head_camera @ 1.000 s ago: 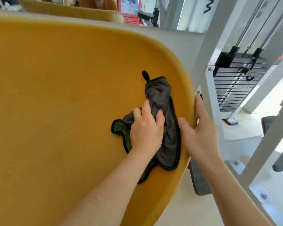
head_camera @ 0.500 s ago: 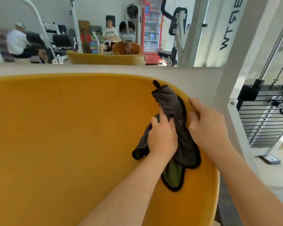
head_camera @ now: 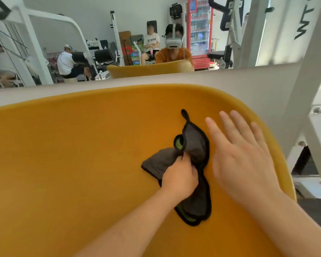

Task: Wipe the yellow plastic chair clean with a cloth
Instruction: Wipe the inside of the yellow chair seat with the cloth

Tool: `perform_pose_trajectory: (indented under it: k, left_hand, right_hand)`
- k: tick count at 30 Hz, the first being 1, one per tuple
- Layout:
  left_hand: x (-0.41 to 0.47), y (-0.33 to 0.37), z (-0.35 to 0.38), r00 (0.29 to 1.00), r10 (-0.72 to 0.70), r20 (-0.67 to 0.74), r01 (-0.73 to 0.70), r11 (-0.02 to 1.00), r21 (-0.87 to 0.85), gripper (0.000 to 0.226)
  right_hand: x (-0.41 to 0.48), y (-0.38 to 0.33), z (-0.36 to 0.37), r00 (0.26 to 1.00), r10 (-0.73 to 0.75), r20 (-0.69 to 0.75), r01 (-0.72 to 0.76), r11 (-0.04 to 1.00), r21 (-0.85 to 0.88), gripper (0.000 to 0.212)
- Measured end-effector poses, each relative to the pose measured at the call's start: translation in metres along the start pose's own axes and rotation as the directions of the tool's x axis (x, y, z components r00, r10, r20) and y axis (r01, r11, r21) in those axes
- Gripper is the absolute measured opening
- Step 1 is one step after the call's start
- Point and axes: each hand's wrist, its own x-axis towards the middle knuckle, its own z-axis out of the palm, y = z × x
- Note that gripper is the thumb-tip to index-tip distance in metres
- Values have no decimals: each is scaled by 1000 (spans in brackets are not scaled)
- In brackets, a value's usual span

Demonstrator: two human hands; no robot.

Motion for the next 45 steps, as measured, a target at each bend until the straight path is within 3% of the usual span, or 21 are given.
perform_pose_trajectory:
  k: [1, 3, 4, 6, 8, 9, 10, 12, 15, 18, 21, 23, 25, 28, 31, 32, 34, 36, 39, 41, 45]
  left_hand:
    - [-15, -10, 1, 994, 67, 87, -62, 996, -57, 30]
    - [-37, -37, -12, 946, 135, 296, -81, 979, -187, 17]
    - [-47, -53, -21, 911, 124, 393, -5, 957, -291, 15]
    - [-62, -89, -47, 909, 59, 413, 127, 904, -409, 39]
    - [-80, -140, -63, 965, -59, 257, 126, 960, -251, 53]
    - [-93, -168, -69, 971, -115, 209, 115, 993, 14, 56]
    - [-108, -194, -72, 967, -163, 197, 105, 956, 275, 62]
    - [-136, -225, -70, 952, -182, 245, 47, 880, 472, 67]
    - [-156, -236, -60, 961, -111, 253, -10, 901, 433, 68]
    - [-157, -239, -58, 971, -98, 219, -5, 903, 430, 60]
    - [-154, -243, -56, 968, -109, 225, 6, 910, 415, 55]
    - [-153, -245, -55, 969, -103, 223, 1, 909, 416, 55]
    - [-153, -244, -54, 976, -77, 202, -12, 914, 405, 55]
    - [-155, -247, -54, 985, -51, 165, -15, 926, 378, 55]
    - [-158, -250, -52, 985, -58, 164, -7, 927, 374, 55]
    - [-158, -249, -53, 984, -60, 168, -5, 931, 364, 55]
    - [-157, -250, -53, 983, -52, 176, -13, 937, 349, 56]
    - [-157, -251, -54, 984, -52, 168, -5, 946, 324, 59]
    - [-155, -248, -70, 977, -69, 201, 0, 946, 323, 66]
    - [-139, -262, -96, 991, -105, 84, 68, 930, 360, 71]
    - [-92, -311, -164, 957, -137, -255, 246, 850, 466, 66]
  right_hand:
    - [-2, -16, 4, 988, -68, 142, 62, 997, 46, 58]
    - [-7, -45, 19, 849, -99, 519, 28, 989, 143, 61]
    - [-10, -59, 30, 767, -72, 637, -5, 993, 119, 69]
    - [-13, -85, 51, 703, -12, 711, 10, 1000, 7, 86]
    - [-16, -108, 68, 653, 32, 757, 77, 991, -109, 107]
    - [-18, -118, 76, 639, 43, 768, 111, 983, -147, 117]
    - [-20, -126, 85, 645, 41, 763, 131, 978, -164, 122]
    - [-25, -138, 104, 713, -4, 701, 123, 985, -120, 112]
    - [-25, -148, 131, 828, -164, 537, 171, 985, 36, 70]
    - [16, -132, 149, 897, -207, 390, 233, 972, -21, 64]
    - [74, -125, 161, 991, -27, 131, 38, 996, -81, 53]
    - [92, -164, 174, 968, 251, 27, -252, 962, 104, 47]
    - [90, -233, 182, 939, 331, 94, -343, 882, 323, 49]
    - [56, -319, 196, 985, -153, 80, 110, 915, 388, 48]
    - [57, -282, 205, 808, -588, -39, 586, 793, 166, 38]
    - [68, -249, 209, 793, -603, -85, 608, 791, 63, 36]
    - [97, -175, 206, 885, -440, -152, 437, 898, -54, 33]
    - [115, -142, 189, 975, -155, -159, 162, 986, 31, 32]
    - [109, -188, 186, 970, 212, -118, -185, 960, 211, 40]
    - [83, -236, 193, 987, 162, -7, -153, 944, 292, 45]
    - [26, -283, 208, 950, -312, 3, 301, 921, 246, 40]
